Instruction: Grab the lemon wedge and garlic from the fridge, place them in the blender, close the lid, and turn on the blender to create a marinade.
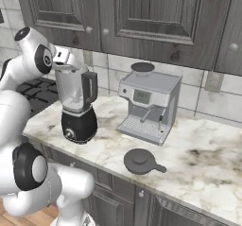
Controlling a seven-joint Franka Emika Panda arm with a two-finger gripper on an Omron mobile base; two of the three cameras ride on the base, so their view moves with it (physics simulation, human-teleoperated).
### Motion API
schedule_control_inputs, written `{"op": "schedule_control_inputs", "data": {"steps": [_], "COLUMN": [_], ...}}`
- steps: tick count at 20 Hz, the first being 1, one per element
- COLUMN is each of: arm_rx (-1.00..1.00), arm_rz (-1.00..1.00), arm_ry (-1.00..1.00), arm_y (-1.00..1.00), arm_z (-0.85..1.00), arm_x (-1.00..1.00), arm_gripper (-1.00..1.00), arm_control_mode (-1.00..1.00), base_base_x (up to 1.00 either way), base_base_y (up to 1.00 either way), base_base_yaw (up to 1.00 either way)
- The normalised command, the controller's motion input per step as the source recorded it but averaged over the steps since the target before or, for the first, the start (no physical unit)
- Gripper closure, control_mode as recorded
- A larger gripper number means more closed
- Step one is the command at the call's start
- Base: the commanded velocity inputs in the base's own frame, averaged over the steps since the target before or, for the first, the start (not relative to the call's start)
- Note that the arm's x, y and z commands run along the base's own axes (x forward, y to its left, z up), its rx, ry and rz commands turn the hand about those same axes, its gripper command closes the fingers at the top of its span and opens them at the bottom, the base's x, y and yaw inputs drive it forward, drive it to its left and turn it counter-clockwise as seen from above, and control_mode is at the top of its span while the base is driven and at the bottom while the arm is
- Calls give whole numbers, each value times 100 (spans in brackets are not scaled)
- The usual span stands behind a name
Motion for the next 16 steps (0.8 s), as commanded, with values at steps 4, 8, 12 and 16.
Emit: {"op": "schedule_control_inputs", "data": {"steps": [4, 8, 12, 16], "arm_rx": [0, 0, 0, 0], "arm_rz": [0, 0, 0, 0], "arm_ry": [0, 0, 0, 0], "arm_y": [4, 8, 8, 6], "arm_z": [-16, -11, -19, -32], "arm_x": [55, 52, 43, 31], "arm_gripper": [100, 100, 100, 100], "arm_control_mode": [-100, -100, -100, -100], "base_base_x": [0, 0, 0, 0], "base_base_y": [0, 0, 0, 0], "base_base_yaw": [0, 0, 0, 0]}}
